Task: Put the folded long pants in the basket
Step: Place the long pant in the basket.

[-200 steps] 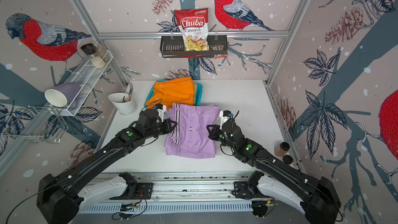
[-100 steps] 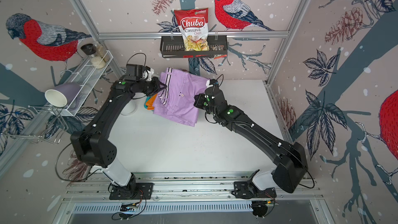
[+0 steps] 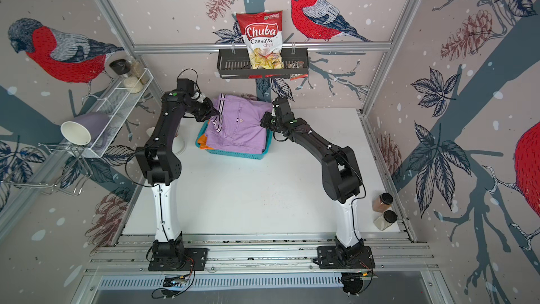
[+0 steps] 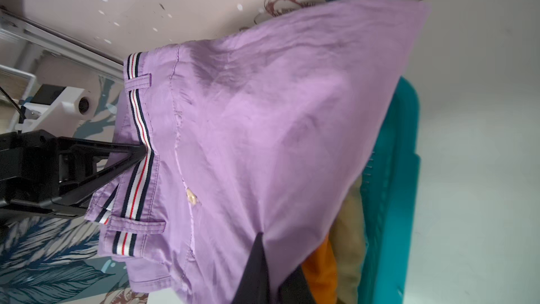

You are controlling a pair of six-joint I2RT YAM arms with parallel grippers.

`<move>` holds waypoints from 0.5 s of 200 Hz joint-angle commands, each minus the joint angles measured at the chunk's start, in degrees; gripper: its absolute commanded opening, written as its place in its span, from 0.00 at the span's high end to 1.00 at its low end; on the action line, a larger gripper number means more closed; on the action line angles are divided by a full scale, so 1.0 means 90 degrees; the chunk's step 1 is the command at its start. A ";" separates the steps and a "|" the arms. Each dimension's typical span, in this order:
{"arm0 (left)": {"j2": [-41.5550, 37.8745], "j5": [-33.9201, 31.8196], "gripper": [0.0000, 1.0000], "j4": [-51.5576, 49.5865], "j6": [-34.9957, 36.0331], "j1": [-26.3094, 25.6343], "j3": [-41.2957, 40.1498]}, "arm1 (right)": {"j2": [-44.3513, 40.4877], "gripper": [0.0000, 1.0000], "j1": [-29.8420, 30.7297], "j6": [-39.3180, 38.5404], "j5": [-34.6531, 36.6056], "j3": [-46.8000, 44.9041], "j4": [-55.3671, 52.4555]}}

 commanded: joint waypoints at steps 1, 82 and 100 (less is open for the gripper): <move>0.0155 -0.0140 1.00 -0.0086 0.0060 0.0215 0.0038 | 0.0618 1.00 -0.0036 -0.0139 -0.0484 0.0460 -0.0254; 0.0695 -0.0174 0.99 -0.0160 0.0368 0.0369 -0.0141 | 0.0909 1.00 -0.0036 -0.0439 0.0060 0.0720 -0.0416; 0.0659 -0.0255 0.45 -0.0151 0.0446 0.0362 -0.0142 | 0.0831 0.78 -0.0017 -0.0535 0.0047 0.0596 -0.0358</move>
